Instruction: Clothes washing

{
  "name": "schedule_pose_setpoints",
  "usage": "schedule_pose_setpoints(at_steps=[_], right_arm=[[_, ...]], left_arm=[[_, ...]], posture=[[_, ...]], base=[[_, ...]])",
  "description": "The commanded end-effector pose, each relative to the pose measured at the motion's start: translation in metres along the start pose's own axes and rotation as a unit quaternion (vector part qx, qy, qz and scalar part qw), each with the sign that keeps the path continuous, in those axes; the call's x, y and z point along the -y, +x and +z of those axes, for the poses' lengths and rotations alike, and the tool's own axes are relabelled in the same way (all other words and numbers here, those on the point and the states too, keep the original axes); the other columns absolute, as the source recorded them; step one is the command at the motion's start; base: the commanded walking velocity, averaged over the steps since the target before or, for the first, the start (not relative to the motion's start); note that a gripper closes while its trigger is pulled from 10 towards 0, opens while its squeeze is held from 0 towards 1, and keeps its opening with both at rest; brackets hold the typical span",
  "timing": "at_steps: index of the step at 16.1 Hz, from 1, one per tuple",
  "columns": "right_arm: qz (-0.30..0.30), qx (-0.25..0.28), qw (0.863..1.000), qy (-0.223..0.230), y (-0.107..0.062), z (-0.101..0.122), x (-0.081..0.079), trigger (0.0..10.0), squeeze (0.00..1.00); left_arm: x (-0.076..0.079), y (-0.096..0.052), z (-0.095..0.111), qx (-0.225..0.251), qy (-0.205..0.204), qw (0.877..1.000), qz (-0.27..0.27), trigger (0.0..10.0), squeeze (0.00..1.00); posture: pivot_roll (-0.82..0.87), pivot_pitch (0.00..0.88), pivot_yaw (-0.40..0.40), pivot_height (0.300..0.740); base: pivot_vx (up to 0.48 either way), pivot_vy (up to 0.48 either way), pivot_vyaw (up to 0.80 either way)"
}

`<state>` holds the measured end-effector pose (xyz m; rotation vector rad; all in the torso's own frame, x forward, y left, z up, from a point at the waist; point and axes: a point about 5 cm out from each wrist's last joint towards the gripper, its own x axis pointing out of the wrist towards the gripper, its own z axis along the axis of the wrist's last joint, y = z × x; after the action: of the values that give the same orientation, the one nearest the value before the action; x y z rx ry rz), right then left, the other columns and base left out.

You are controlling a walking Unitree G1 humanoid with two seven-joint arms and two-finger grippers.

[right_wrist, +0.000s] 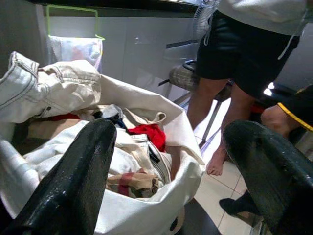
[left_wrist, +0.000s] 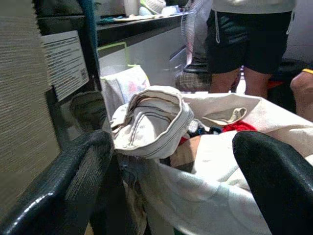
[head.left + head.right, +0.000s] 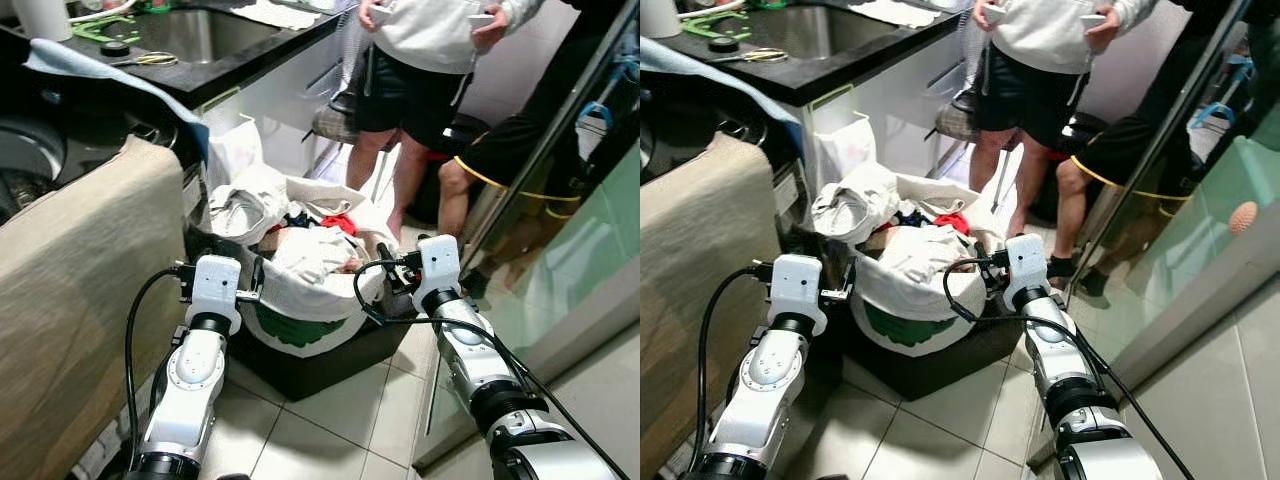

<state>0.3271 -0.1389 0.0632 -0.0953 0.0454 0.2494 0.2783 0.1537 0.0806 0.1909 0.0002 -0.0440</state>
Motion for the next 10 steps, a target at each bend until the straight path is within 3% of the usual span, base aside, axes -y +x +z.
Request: schedule_pose_setpoints(at_steps=[1, 10], right_arm=[[-0.010, 0.009, 1.000, -0.003, 0.0026, 0.0057, 0.0066, 10.0, 0.00], [-0.007, 0.006, 1.000, -0.004, 0.0015, 0.0038, 0.0055, 10.0, 0.00]], left_arm=[[0.0031, 0.0024, 0.0058, 0.015, -0.004, 1.000, -0.007, 10.0, 0.00], [0.0027, 0.0012, 0.0053, 0.017, -0.006, 1.000, -0.007, 10.0, 0.00]], posture=[[0.15, 0.000, -0.110, 0.740], [0.14, 0.000, -0.110, 0.740]], base=[[0.304, 0.000, 0.00], [0.399, 0.000, 0.00]])
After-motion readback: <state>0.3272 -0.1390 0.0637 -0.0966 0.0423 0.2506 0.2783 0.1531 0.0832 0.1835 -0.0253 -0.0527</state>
